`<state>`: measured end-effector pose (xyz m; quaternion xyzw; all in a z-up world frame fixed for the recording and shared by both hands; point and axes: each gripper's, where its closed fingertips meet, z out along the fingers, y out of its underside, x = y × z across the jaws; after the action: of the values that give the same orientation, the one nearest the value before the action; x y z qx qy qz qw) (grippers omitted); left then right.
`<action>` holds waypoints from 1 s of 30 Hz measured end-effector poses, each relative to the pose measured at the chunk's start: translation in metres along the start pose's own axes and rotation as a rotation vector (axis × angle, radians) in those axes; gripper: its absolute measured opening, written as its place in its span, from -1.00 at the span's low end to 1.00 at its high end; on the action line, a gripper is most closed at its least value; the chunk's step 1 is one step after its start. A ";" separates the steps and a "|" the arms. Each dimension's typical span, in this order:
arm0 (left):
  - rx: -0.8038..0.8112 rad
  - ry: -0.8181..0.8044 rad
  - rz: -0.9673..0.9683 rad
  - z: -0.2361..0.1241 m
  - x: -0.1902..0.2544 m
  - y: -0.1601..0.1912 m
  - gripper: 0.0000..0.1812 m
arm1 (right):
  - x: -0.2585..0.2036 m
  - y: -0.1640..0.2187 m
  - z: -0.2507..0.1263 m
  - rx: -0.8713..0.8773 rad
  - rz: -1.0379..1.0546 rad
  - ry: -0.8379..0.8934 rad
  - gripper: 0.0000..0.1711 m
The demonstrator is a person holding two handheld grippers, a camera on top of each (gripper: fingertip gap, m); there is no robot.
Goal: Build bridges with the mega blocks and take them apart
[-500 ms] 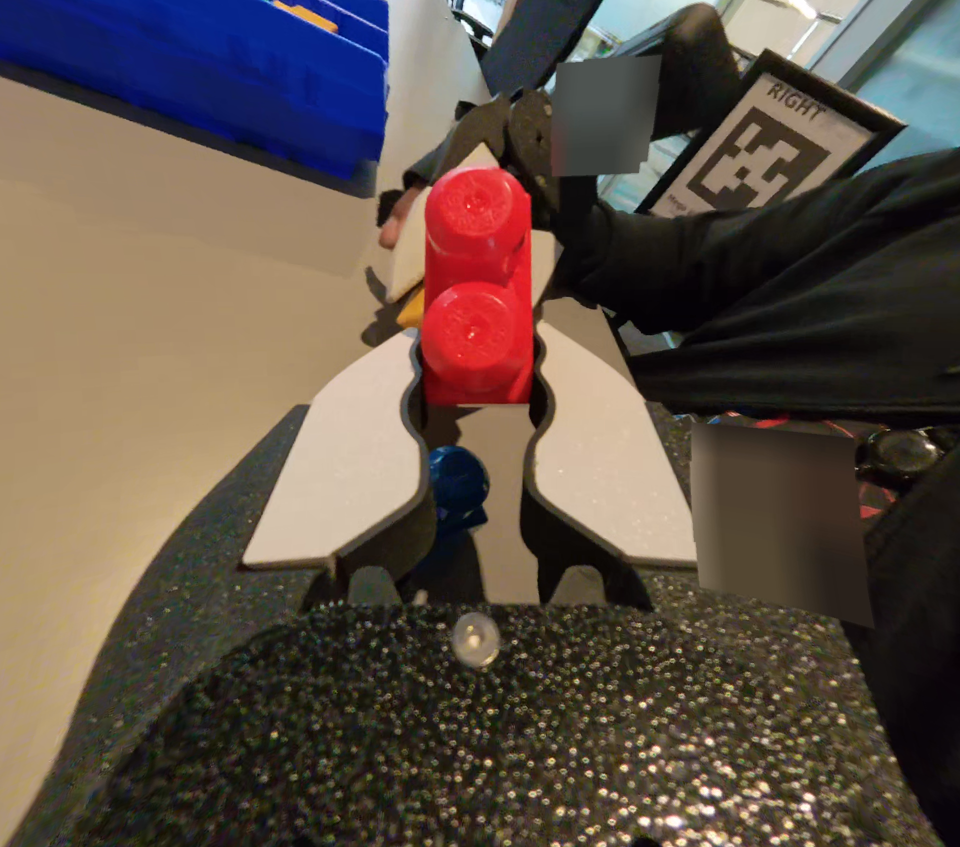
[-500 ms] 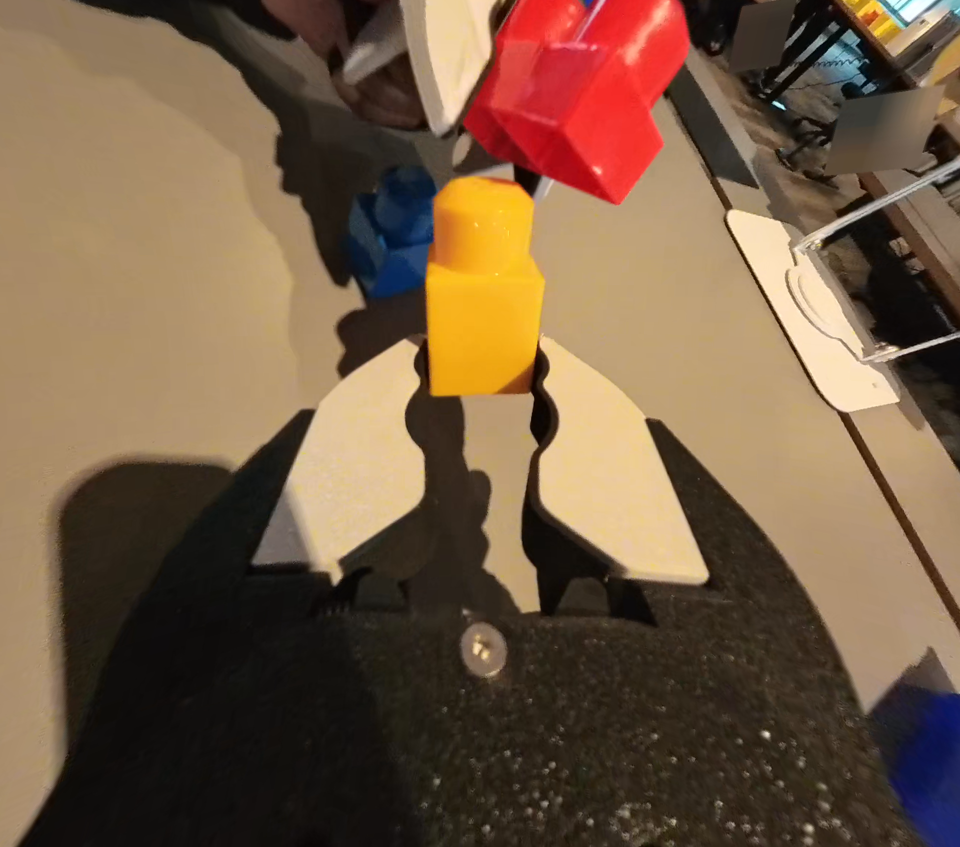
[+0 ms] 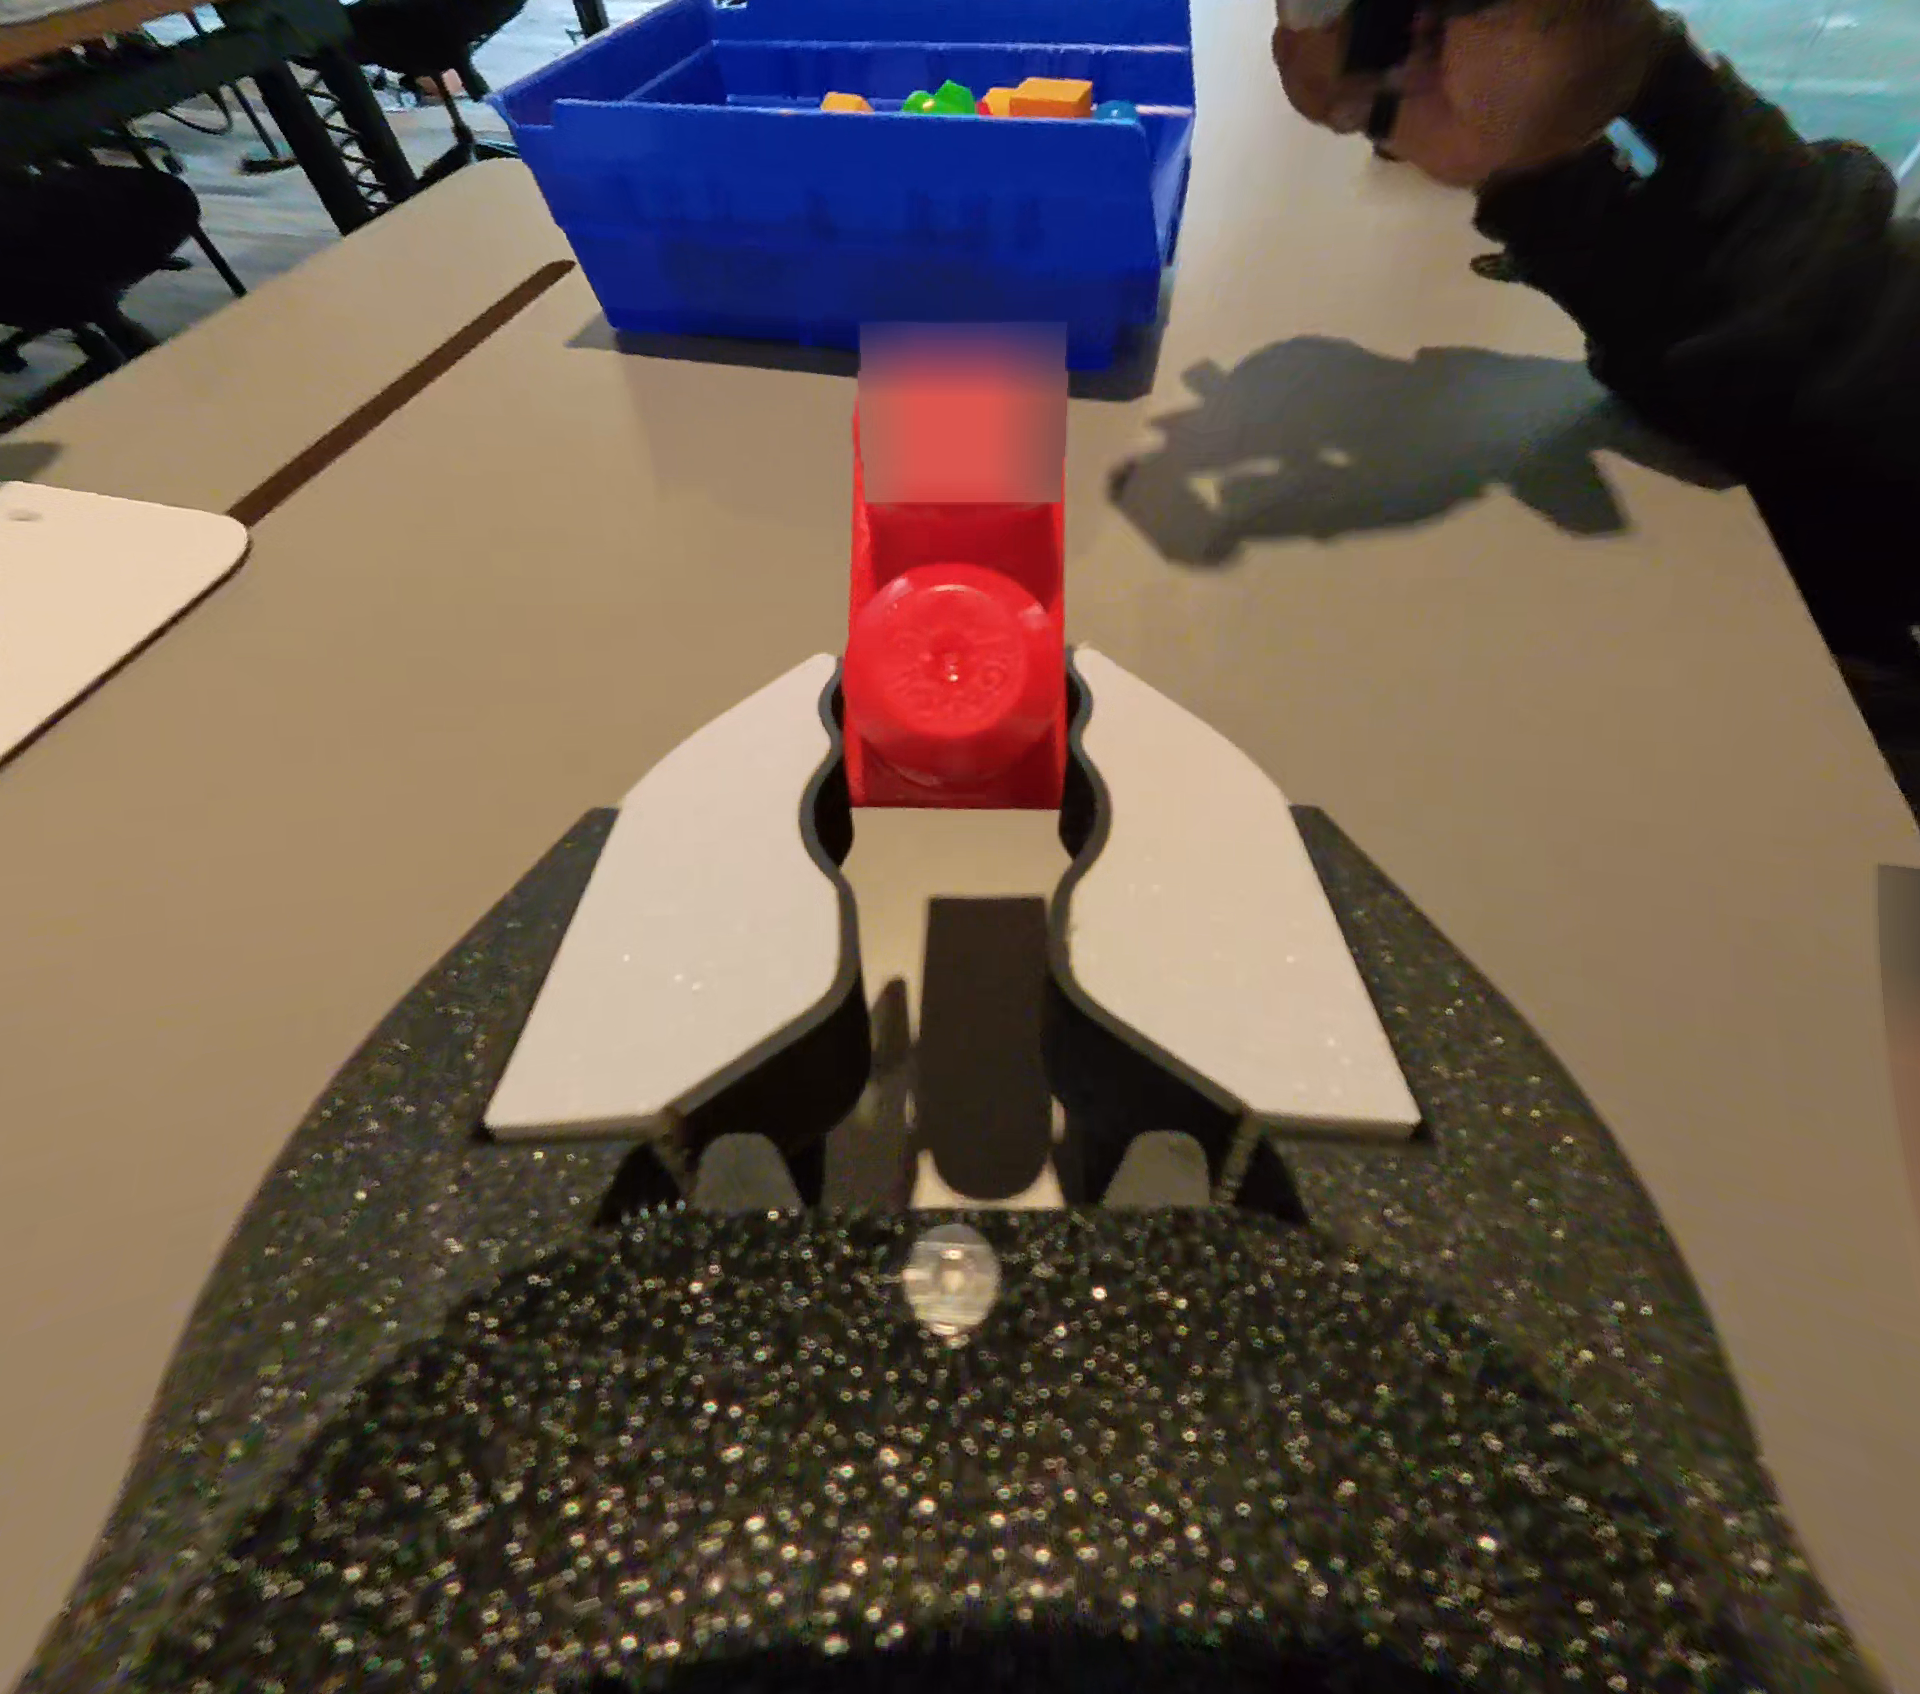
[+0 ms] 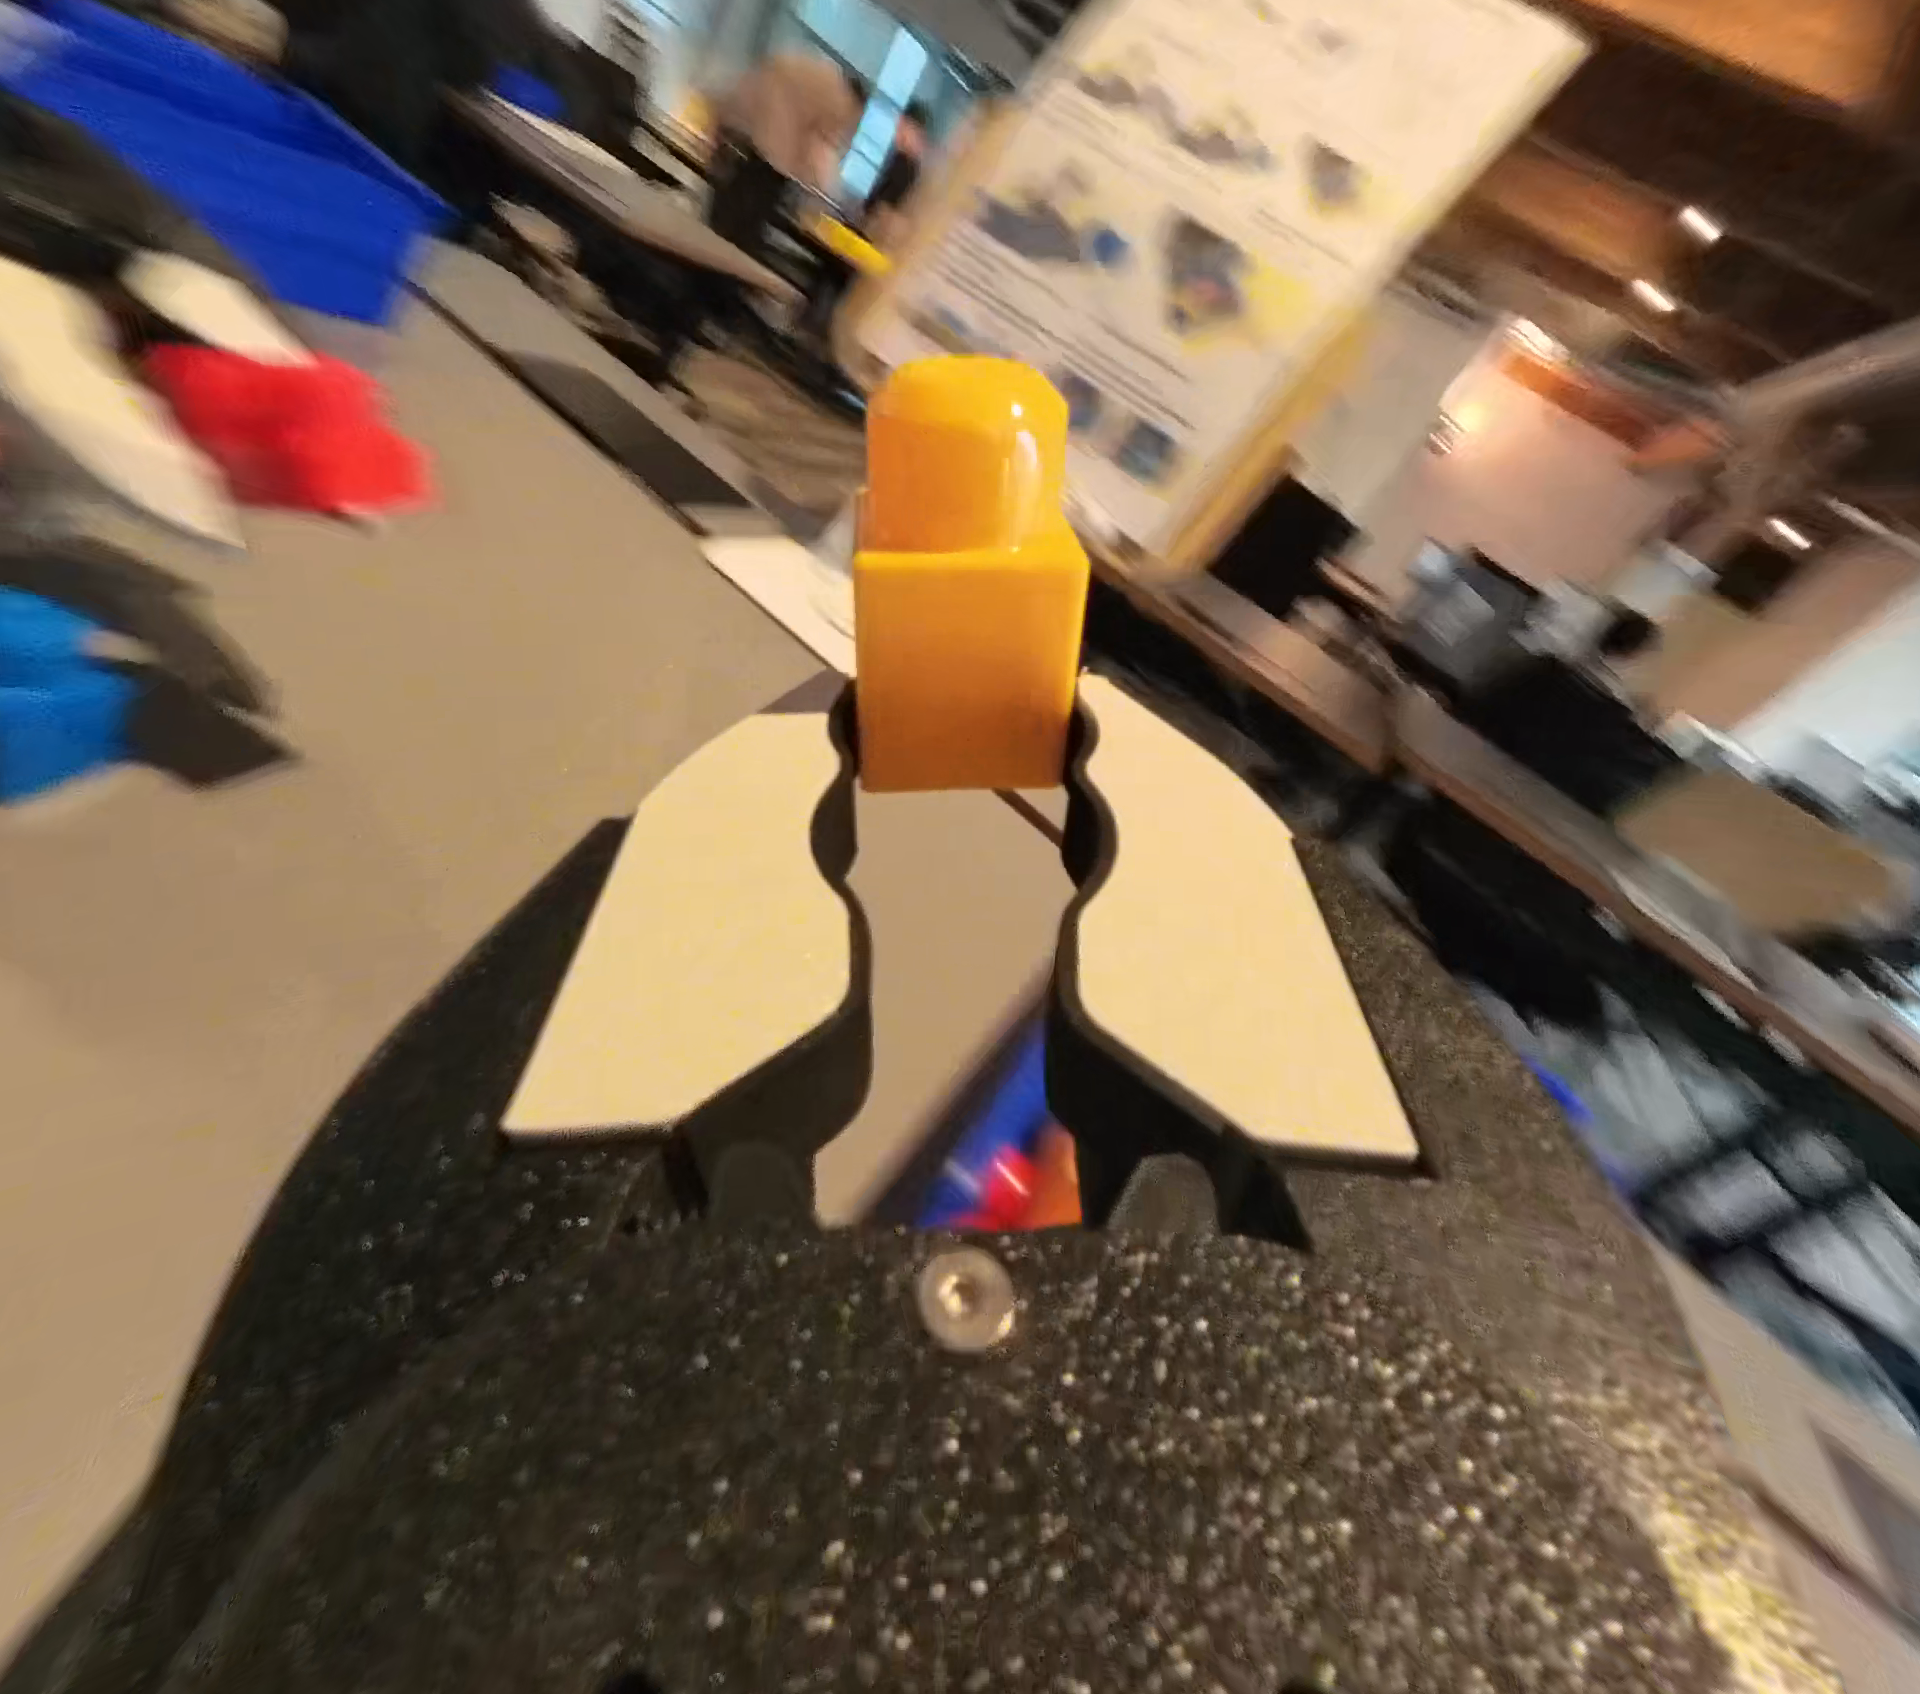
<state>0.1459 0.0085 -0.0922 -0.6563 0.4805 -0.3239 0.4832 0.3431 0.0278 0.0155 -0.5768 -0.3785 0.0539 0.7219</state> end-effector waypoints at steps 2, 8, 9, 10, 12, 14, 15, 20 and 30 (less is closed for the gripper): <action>0.010 -0.014 0.011 -0.001 -0.001 -0.002 -0.60 | 0.053 0.034 -0.017 -0.099 0.062 0.147 -0.58; 0.001 -0.030 0.023 0.000 -0.003 -0.001 -0.60 | 0.111 0.119 -0.049 -0.330 0.420 0.219 -0.57; -0.003 -0.032 0.021 0.000 -0.003 0.000 -0.60 | 0.108 0.128 -0.047 -0.360 0.442 0.205 -0.57; -0.005 -0.032 0.023 0.000 -0.003 0.000 -0.60 | 0.103 0.135 -0.044 -0.395 0.451 0.185 -0.57; -0.013 -0.028 0.029 0.001 -0.001 0.001 -0.60 | 0.093 0.149 -0.037 -0.488 0.420 0.166 -0.57; -0.016 -0.026 0.037 0.002 0.001 0.001 -0.60 | 0.088 0.163 -0.032 -0.580 0.366 0.174 -0.57; -0.019 -0.022 0.041 0.002 0.002 0.001 -0.60 | 0.086 0.170 -0.030 -0.615 0.350 0.176 -0.57; -0.038 0.001 0.072 0.006 0.012 -0.001 -0.60 | 0.092 0.167 -0.028 -0.594 0.312 0.237 -0.38; -0.082 0.044 0.221 0.020 0.039 0.001 -0.60 | -0.077 0.015 0.020 -0.078 0.248 -0.416 -0.43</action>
<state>0.1767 -0.0216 -0.1010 -0.6111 0.5734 -0.2631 0.4781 0.2816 0.0090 -0.0343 -0.6229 -0.4470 0.2449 0.5935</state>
